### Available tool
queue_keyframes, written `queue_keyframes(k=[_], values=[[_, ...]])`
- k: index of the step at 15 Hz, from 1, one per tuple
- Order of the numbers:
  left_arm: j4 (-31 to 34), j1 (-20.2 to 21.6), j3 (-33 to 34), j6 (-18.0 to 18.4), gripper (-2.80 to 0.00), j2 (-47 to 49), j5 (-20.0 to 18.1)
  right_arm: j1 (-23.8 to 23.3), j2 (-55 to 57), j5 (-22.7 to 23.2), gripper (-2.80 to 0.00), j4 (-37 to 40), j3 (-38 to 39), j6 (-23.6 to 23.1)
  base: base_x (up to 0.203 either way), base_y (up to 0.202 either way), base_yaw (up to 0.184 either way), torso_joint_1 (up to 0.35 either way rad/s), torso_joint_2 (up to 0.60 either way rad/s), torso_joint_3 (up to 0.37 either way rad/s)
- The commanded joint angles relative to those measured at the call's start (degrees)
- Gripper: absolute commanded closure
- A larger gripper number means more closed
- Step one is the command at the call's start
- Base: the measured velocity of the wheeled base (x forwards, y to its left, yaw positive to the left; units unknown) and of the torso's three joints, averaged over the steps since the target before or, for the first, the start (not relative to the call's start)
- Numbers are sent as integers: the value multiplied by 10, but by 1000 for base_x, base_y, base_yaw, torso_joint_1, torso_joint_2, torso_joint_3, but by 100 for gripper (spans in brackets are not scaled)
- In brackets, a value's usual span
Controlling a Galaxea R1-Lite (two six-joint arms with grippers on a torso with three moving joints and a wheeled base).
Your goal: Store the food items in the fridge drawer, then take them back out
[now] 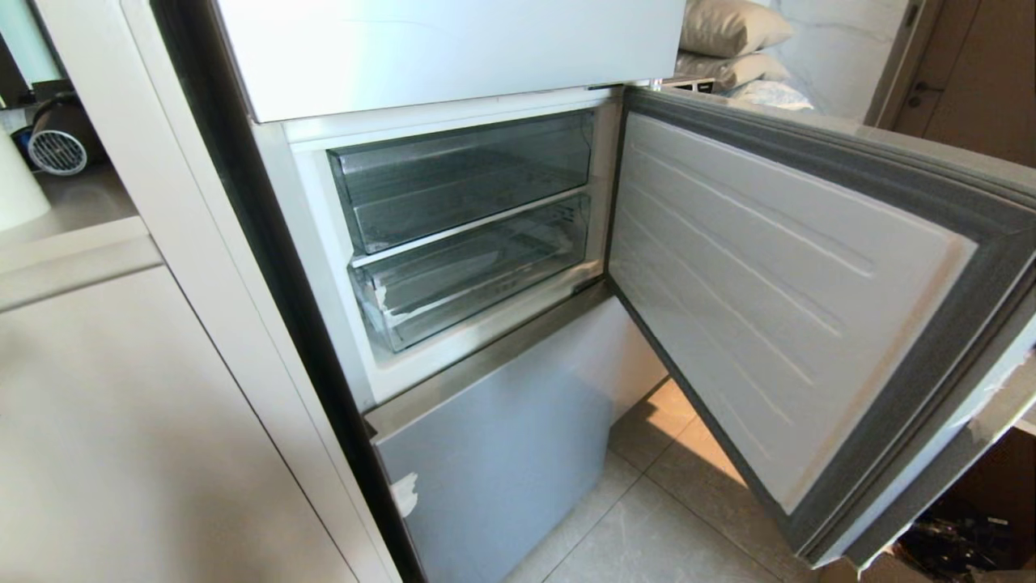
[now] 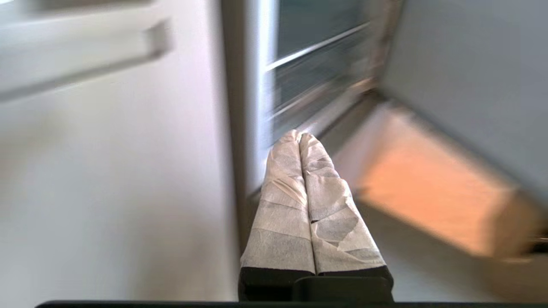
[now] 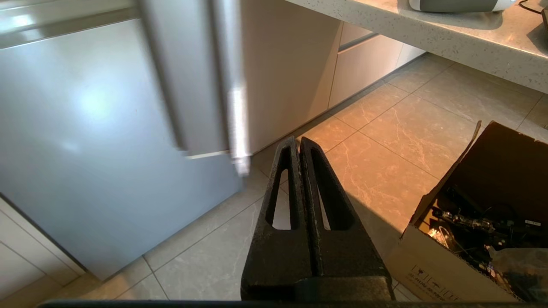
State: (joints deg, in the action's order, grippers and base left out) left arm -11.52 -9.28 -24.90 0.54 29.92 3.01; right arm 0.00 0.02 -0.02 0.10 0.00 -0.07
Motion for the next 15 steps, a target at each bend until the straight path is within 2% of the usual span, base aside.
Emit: queue_keyframes(k=[1,3,4,5,6,8,10,12,13,14,15], values=[[82,59,82,22,0,-182,-2,0,1,0,0,0,0,0,0,0,0,0,0,0],[190,76,150,26,0,-278,-5,0,1,0,0,0,0,0,0,0,0,0,0,0],[260,83,161,19,0,-298,-5,0,1,0,0,0,0,0,0,0,0,0,0,0],[304,88,170,23,0,-301,-13,0,1,0,0,0,0,0,0,0,0,0,0,0],[299,89,179,36,0,-300,-46,0,1,0,0,0,0,0,0,0,0,0,0,0],[272,89,187,75,0,-299,-68,0,1,0,0,0,0,0,0,0,0,0,0,0],[233,89,202,81,0,-299,-71,0,1,0,0,0,0,0,0,0,0,0,0,0],[118,89,244,88,0,-299,-69,0,1,0,0,0,0,0,0,0,0,0,0,0],[98,89,249,103,0,-299,-70,0,1,0,0,0,0,0,0,0,0,0,0,0],[104,89,249,101,0,-299,-70,0,1,0,0,0,0,0,0,0,0,0,0,0],[119,89,249,81,0,-299,-67,0,1,0,0,0,0,0,0,0,0,0,0,0]])
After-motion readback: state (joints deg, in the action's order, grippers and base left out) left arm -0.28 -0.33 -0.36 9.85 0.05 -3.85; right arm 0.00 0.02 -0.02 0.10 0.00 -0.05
